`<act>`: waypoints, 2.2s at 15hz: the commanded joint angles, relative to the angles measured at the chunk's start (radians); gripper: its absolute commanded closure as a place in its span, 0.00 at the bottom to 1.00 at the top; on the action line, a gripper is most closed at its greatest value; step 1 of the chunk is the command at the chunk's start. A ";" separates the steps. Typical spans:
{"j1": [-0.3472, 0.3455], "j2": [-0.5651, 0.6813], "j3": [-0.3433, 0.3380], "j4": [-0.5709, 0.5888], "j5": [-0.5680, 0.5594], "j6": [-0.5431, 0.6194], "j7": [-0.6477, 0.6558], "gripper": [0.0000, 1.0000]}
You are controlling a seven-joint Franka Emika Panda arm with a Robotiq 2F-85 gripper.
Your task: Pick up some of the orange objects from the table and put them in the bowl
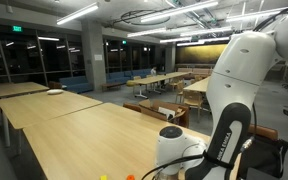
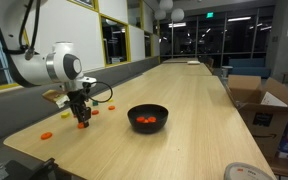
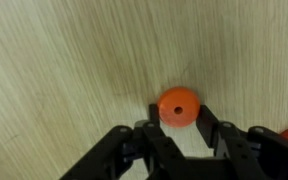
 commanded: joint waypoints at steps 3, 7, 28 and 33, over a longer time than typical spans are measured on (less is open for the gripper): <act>-0.047 -0.044 -0.013 -0.009 0.018 0.000 -0.029 0.82; -0.108 -0.142 -0.086 -0.042 0.005 0.023 -0.021 0.82; -0.387 -0.292 -0.117 -0.046 0.141 -0.005 -0.122 0.00; -0.364 -0.244 0.020 0.004 0.219 -0.048 -0.144 0.00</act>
